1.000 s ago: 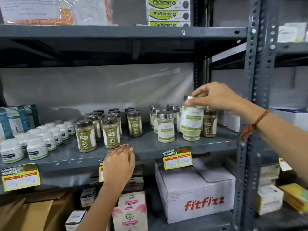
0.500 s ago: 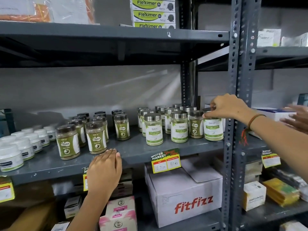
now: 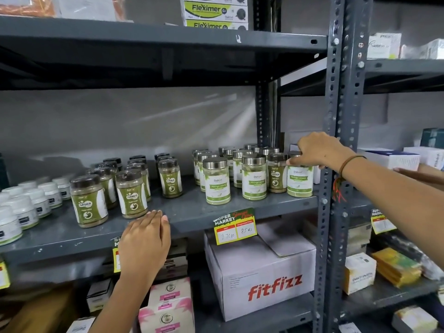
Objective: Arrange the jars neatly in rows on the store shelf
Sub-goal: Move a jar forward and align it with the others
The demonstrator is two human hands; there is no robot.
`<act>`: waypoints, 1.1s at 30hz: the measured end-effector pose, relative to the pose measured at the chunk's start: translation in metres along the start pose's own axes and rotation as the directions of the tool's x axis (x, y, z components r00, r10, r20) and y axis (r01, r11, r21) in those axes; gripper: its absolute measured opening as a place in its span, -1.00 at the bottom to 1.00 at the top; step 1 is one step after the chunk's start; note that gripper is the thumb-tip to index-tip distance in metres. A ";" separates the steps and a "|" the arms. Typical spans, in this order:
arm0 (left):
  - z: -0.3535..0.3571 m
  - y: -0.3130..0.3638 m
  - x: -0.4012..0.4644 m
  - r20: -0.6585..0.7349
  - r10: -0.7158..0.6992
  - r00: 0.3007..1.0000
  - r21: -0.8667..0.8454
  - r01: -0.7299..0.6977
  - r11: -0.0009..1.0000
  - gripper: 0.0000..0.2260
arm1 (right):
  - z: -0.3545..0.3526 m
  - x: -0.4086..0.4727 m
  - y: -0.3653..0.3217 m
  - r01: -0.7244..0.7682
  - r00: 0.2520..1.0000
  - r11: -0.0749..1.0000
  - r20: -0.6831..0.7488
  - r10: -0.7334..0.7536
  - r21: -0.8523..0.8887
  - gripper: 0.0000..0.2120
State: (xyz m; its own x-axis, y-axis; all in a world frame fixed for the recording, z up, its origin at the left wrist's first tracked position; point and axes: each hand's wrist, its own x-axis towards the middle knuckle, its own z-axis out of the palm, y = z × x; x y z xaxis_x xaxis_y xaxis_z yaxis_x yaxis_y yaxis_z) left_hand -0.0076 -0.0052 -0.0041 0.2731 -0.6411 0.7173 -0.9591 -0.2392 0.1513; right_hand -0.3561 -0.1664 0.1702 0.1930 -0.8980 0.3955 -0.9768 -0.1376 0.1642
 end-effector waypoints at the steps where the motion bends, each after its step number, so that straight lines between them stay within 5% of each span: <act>1: 0.000 0.000 0.000 0.005 0.000 1.000 0.000 0.000 1.000 -0.59 | 0.001 0.000 -0.001 0.008 1.000 1.000 -0.004 -0.008 -0.013 -0.48; 6: -0.001 -0.001 0.001 0.014 0.009 1.000 0.001 -0.009 1.000 -0.58 | 0.000 0.004 -0.004 0.022 0.999 0.993 -0.032 -0.026 -0.117 -0.45; 11: 0.000 -0.001 0.002 0.020 0.015 1.000 0.006 -0.016 1.000 -0.58 | -0.004 0.019 -0.013 0.076 0.951 0.986 -0.286 -0.117 -0.151 -0.38; 15: 0.002 -0.001 0.002 -0.003 0.008 1.000 0.013 -0.008 1.000 -0.60 | 0.001 0.038 -0.020 0.188 0.982 0.973 -0.010 -0.189 0.137 -0.33; 21: 0.008 -0.007 0.003 -0.012 0.039 0.999 0.049 -0.038 0.998 -0.59 | 0.012 0.057 -0.024 0.131 0.930 0.952 0.297 -0.215 0.277 -0.27; 28: 0.008 -0.009 0.004 0.012 0.055 0.998 0.066 -0.056 0.996 -0.57 | 0.008 0.057 -0.021 0.077 0.944 0.900 0.259 -0.204 0.429 -0.37; 33: 0.005 -0.008 0.004 0.030 0.053 0.998 0.062 -0.055 0.997 -0.55 | -0.010 0.054 -0.021 0.150 0.981 0.898 0.051 -0.187 0.413 -0.36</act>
State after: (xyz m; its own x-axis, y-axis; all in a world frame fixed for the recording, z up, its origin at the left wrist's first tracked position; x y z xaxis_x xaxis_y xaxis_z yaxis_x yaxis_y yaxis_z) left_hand 0.0015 -0.0096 -0.0060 0.2236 -0.6745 0.7036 -0.9662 -0.2484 0.0688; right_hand -0.3246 -0.2075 0.1968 0.3674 -0.8764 0.3114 -0.8870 -0.4309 -0.1659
